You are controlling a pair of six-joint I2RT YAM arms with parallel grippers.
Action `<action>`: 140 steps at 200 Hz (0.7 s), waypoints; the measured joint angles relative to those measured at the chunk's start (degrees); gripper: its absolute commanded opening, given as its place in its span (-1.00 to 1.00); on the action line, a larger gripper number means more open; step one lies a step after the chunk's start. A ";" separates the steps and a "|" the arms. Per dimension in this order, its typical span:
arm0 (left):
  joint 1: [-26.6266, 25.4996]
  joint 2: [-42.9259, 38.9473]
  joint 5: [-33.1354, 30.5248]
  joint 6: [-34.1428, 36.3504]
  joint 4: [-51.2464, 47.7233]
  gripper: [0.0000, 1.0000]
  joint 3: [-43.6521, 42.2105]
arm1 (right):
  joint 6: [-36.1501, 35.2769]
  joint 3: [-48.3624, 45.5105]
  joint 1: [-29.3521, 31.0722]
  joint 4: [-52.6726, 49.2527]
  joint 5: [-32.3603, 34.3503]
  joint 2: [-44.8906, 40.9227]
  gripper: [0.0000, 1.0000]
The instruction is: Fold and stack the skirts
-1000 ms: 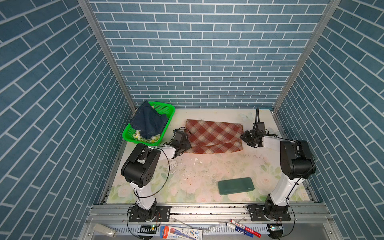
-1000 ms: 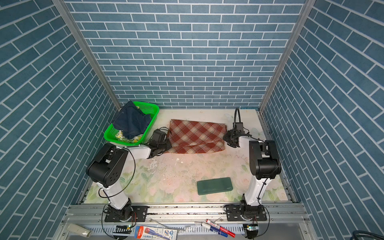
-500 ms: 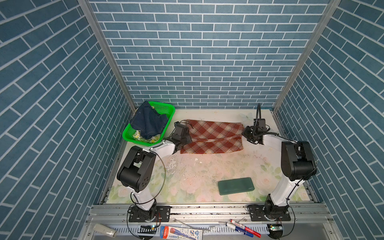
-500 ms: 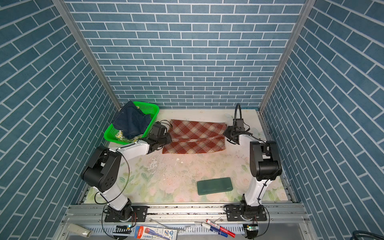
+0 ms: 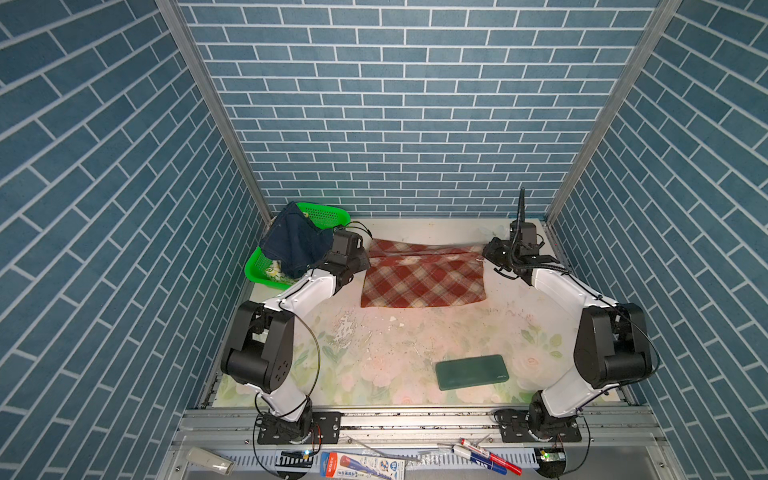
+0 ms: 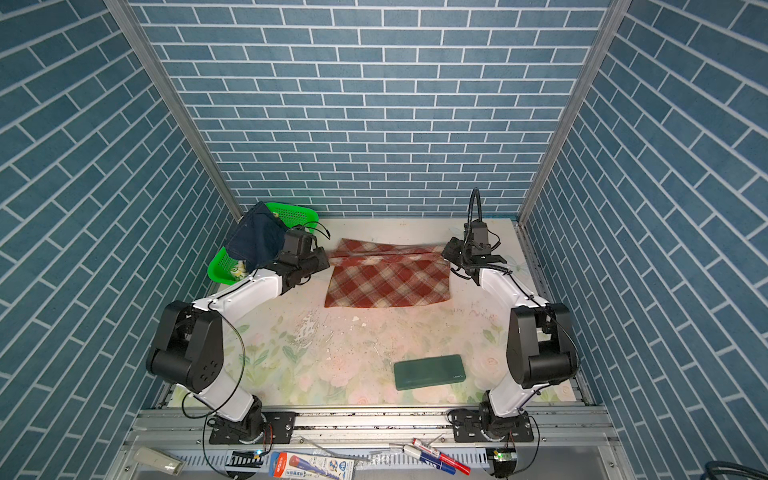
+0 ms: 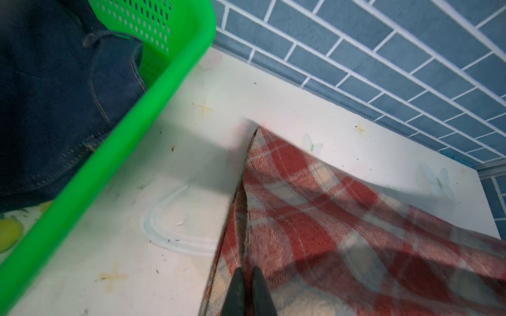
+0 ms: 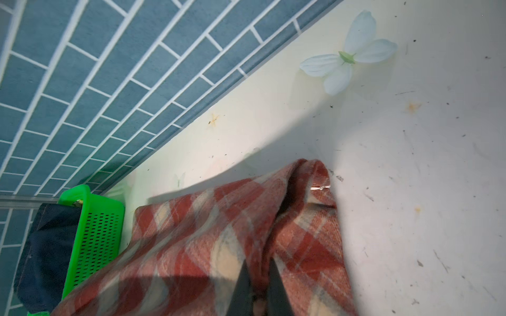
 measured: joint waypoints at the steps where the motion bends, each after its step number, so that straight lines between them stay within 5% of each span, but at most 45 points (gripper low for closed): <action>1: 0.04 -0.07 -0.02 0.02 -0.02 -1.00 0.04 | 0.00 0.02 0.11 -0.11 0.07 -0.13 -1.00; 70: 0.98 -2.45 0.31 -0.44 2.93 -1.00 -7.74 | -0.42 -5.51 5.90 -2.60 3.19 -6.64 -1.00; 140: -2.08 0.87 1.14 -2.91 8.37 -1.00 -18.82 | -0.39 -16.70 5.84 -1.05 3.26 -0.13 -1.00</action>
